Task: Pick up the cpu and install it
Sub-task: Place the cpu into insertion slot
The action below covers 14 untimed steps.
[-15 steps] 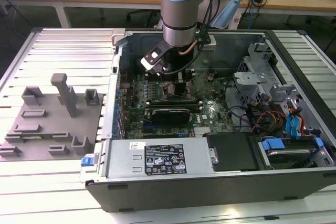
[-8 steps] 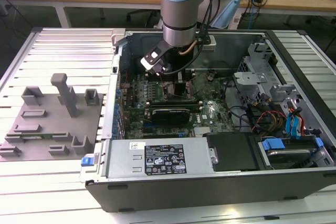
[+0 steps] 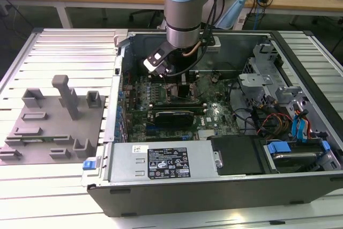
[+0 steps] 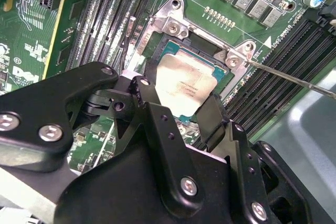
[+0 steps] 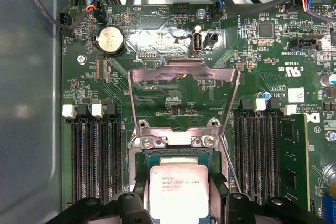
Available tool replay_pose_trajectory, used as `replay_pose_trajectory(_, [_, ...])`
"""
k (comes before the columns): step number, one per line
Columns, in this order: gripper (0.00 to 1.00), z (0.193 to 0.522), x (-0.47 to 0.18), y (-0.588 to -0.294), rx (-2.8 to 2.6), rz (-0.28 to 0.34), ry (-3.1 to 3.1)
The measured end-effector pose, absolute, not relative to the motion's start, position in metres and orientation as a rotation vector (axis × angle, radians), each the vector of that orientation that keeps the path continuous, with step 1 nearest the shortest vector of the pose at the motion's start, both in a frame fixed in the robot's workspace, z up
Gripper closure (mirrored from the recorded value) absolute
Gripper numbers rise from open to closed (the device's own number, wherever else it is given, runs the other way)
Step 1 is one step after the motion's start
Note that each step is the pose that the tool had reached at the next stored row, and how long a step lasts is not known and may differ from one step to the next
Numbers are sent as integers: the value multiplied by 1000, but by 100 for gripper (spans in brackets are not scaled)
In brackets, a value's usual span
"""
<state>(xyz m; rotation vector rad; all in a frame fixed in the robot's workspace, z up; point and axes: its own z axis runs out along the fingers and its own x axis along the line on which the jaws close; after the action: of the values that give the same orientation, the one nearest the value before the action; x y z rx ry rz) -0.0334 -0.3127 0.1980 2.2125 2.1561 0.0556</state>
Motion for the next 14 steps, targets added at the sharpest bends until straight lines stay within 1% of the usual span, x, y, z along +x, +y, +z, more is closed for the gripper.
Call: replay_pose_trajectory(14, [46, 198, -33, -313, 2213, 56, 2155])
